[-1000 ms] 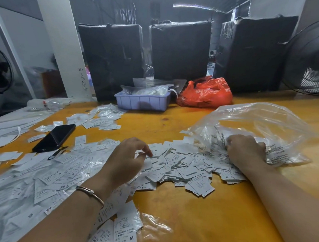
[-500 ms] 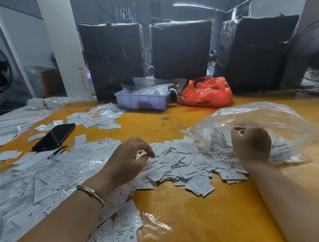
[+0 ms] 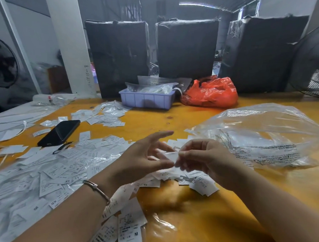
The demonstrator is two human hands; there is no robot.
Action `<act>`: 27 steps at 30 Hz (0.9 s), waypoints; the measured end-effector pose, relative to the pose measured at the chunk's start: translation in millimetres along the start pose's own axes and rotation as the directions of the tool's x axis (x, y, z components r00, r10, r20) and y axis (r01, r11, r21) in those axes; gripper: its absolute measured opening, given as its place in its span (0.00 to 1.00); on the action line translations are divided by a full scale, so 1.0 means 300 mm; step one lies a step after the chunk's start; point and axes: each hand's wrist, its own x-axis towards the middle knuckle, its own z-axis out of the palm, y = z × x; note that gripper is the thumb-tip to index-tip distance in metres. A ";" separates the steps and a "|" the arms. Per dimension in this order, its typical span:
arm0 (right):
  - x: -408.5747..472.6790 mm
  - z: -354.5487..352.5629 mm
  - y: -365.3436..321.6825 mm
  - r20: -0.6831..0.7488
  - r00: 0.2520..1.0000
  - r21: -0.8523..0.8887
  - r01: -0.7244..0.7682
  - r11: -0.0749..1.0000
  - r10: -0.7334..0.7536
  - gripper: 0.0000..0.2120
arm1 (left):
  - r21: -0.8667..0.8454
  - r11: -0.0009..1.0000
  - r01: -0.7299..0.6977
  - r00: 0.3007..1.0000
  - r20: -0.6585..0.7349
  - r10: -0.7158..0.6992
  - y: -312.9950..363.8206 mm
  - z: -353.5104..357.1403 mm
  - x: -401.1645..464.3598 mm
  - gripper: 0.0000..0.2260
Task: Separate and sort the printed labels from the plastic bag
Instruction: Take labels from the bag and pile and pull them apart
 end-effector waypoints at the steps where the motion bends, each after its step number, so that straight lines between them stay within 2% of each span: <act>1: 0.000 0.007 0.004 -0.017 1.000 -0.033 0.020 0.999 -0.021 0.07 | -0.022 1.000 -0.002 1.000 -0.021 0.002 0.006 -0.003 0.000 0.24; 3: 0.000 0.015 0.012 -0.080 0.992 -0.103 0.085 0.991 -0.094 0.06 | -0.095 0.995 -0.012 0.998 -0.060 0.006 0.018 -0.007 -0.003 0.12; 5: 0.000 0.020 0.015 -0.144 0.974 -0.168 0.149 0.975 -0.174 0.03 | -0.123 0.992 -0.013 0.995 -0.102 0.001 0.015 -0.008 -0.004 0.07; 6: 0.001 0.018 0.018 -0.185 0.956 -0.254 0.176 0.951 -0.227 0.02 | -0.112 0.994 -0.010 0.992 -0.128 -0.005 0.012 -0.009 -0.002 0.06; 7: 0.004 0.012 0.021 -0.224 0.930 -0.405 0.183 0.896 -0.291 0.03 | -0.092 0.996 -0.006 0.987 -0.158 -0.009 0.007 -0.011 0.001 0.05; 9: 0.012 -0.006 0.030 -0.227 0.894 -0.725 0.111 0.680 -0.388 0.08 | -0.063 0.998 0.018 0.972 -0.233 -0.032 -0.009 -0.015 0.007 0.03; 11: 0.015 -0.014 0.037 -0.169 0.920 -0.851 0.045 0.523 -0.354 0.16 | -0.063 0.996 0.058 0.945 -0.318 -0.075 -0.025 -0.022 0.013 0.01; 13: 0.019 -0.006 0.050 -0.079 0.956 -0.896 0.055 0.440 -0.282 0.20 | -0.069 0.993 0.097 0.926 -0.358 -0.116 -0.038 -0.024 0.016 0.05; 16: 0.035 0.008 0.072 0.038 0.954 -0.943 0.132 0.304 -0.297 0.14 | -0.056 0.987 0.152 0.926 -0.340 -0.162 -0.044 -0.022 0.018 0.07; 21: 0.043 0.006 0.075 0.079 0.931 -0.953 0.175 0.248 -0.356 0.05 | -0.192 0.966 0.175 0.930 -0.291 -0.226 -0.037 -0.028 0.015 0.03; 27: 0.034 0.015 0.048 0.134 0.919 -0.959 0.214 0.185 -0.370 0.03 | -0.347 0.920 0.185 0.936 -0.223 -0.272 -0.024 -0.038 0.012 0.11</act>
